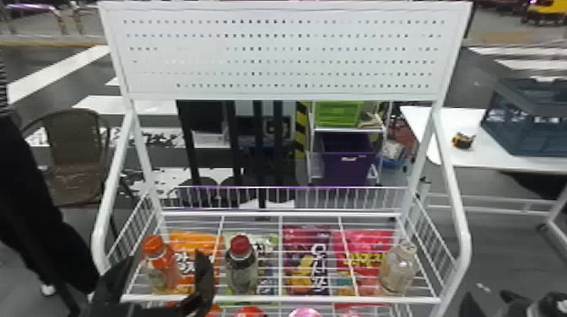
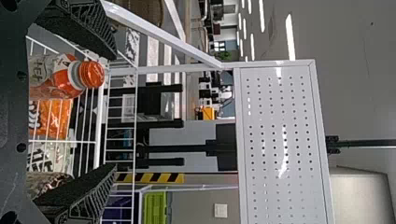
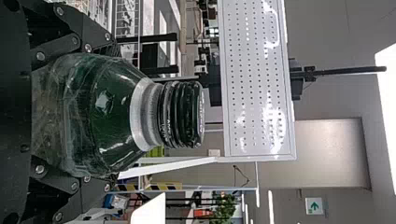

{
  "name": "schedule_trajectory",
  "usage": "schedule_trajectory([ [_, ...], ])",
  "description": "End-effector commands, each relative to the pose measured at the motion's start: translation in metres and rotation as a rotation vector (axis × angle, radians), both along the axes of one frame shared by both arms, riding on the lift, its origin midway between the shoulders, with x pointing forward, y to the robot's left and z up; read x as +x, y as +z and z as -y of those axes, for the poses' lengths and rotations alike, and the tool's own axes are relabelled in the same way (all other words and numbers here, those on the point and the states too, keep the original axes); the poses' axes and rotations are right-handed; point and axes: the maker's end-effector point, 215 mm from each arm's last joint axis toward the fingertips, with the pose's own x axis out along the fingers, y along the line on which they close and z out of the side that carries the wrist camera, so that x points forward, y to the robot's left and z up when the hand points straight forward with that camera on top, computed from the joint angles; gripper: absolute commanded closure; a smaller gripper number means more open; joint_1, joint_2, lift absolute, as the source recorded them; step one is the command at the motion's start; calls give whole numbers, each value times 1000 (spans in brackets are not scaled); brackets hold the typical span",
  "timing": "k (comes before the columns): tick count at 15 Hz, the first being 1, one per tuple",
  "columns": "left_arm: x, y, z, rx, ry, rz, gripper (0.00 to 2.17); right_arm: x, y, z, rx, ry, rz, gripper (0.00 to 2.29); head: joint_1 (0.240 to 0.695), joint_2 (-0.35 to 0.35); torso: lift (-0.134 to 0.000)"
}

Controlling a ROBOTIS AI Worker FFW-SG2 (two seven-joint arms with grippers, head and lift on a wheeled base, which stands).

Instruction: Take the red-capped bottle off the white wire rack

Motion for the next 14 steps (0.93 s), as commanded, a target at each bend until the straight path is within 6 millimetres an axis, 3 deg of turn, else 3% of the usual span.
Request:
schedule_trajectory([
  [1,1,-2,0,1,0,-2,66,0,-1,1,0,-2,0,508,499,0,0],
  [9,3,-7,6,-8,-10,-8,66,1,-6,2,0,-4,-13,508,499,0,0],
  [11,-3,-24,27,-25,-46,-33,70,3,-10,2,2,-3,-23,508,499,0,0],
  [14,-12,-69,76,-60,-121,-61,73,8,-16,-1,8,1,-40,508,499,0,0],
])
